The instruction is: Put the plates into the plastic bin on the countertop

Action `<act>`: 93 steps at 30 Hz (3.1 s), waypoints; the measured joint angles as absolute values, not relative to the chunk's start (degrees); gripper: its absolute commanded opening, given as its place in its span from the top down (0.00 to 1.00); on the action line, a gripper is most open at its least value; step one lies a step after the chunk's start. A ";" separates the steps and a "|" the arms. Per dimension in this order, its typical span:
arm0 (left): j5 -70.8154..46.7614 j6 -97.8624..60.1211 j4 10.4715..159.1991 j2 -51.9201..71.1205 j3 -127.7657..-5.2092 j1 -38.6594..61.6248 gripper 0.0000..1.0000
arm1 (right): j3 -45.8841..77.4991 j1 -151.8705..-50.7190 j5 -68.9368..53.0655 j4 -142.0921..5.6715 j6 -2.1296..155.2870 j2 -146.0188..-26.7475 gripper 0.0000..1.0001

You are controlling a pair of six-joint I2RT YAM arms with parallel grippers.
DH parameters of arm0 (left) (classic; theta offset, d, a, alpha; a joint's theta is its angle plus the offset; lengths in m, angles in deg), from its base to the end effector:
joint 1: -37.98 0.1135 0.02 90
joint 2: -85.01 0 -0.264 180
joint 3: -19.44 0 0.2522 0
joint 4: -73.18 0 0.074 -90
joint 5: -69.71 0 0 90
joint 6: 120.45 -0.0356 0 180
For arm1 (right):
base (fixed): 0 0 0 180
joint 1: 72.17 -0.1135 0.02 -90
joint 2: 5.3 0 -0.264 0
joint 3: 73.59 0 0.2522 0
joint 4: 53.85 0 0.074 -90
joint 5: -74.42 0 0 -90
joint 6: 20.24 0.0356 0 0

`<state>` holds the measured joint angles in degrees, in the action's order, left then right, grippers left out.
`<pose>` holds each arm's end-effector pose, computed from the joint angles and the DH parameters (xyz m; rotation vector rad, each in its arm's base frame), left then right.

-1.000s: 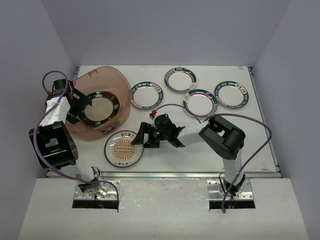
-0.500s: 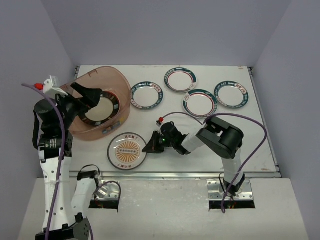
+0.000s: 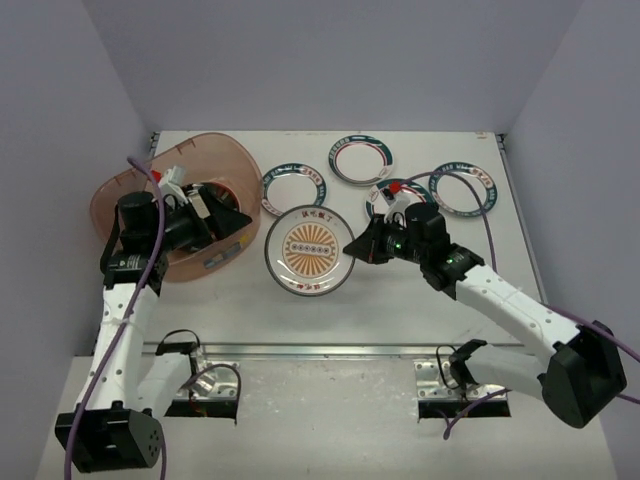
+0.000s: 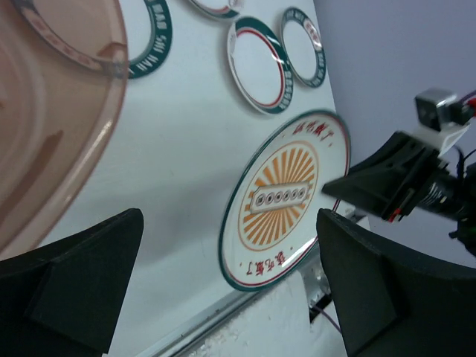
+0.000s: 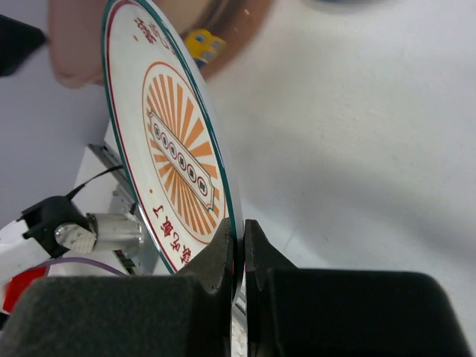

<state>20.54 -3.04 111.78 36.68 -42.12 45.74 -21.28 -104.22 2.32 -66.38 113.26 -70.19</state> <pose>0.1827 0.0014 0.3252 -0.1526 2.0122 -0.9324 0.2076 0.1429 0.2518 0.0003 2.1823 1.1159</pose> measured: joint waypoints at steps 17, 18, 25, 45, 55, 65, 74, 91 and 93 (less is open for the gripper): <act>17.12 0.83 102.52 28.47 -41.47 24.24 1.00 | -13.63 -95.94 19.80 -70.81 114.34 -70.33 0.09; 14.94 0.82 103.23 28.44 -42.27 24.15 1.00 | -13.79 -95.33 20.42 -70.31 114.55 -70.24 0.01; 1.56 2.82 110.49 25.18 -53.14 38.58 1.00 | -14.70 -85.59 17.49 -74.77 112.52 -66.31 0.01; -11.62 12.20 107.59 6.29 -52.95 59.06 0.50 | -18.16 -80.11 14.20 -83.97 103.04 -61.81 0.01; -14.60 12.42 105.59 5.27 -49.32 59.43 0.00 | -18.12 -80.11 10.93 -84.92 102.51 -62.20 0.01; -14.80 9.05 111.35 -6.61 -53.96 59.43 0.00 | -15.64 -80.07 -5.56 -90.89 109.88 -68.72 0.01; -15.27 7.88 114.61 -6.50 -54.65 57.53 0.00 | -15.78 -79.66 -15.22 -90.64 115.73 -73.85 0.01; -10.20 2.90 114.33 34.83 -49.23 56.71 0.00 | -18.32 -70.49 -13.70 -68.34 124.92 -97.81 0.05; -4.96 1.55 113.33 39.95 -47.80 56.62 0.00 | -18.60 -69.37 -12.51 -62.03 125.94 -100.16 0.08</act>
<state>-4.96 1.55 113.33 39.95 -47.80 56.62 -18.60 -69.37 -12.51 -62.03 125.94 -100.16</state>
